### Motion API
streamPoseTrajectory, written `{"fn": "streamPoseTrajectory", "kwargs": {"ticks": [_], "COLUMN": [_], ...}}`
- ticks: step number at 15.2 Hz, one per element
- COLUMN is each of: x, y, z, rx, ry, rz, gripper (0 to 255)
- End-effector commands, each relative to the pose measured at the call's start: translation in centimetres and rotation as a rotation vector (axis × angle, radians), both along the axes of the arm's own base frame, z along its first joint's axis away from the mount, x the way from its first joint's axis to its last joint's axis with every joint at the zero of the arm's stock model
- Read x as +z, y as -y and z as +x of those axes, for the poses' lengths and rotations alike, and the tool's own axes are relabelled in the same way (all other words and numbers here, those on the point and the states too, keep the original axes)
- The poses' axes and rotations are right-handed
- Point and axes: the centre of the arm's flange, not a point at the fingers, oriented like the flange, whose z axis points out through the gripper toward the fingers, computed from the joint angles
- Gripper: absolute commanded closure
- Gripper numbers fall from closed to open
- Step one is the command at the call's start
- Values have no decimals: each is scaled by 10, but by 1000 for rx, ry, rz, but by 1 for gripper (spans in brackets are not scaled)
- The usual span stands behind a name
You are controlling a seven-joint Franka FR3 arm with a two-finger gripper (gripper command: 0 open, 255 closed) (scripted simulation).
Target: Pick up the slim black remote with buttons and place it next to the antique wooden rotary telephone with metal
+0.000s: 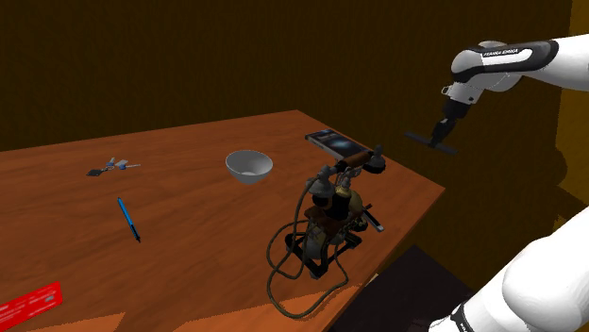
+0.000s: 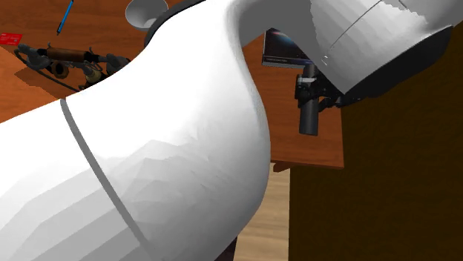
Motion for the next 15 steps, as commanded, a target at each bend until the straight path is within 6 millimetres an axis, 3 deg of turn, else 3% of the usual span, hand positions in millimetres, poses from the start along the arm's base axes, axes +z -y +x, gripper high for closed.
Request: {"fn": "streamPoseTrajectory", "kwargs": {"ticks": [1,15], "x": [11,85], "y": [-1,-1], "z": [0,0], "rx": [0,0], "ry": [0,0], "rz": [0,0], "gripper": [255,255]}}
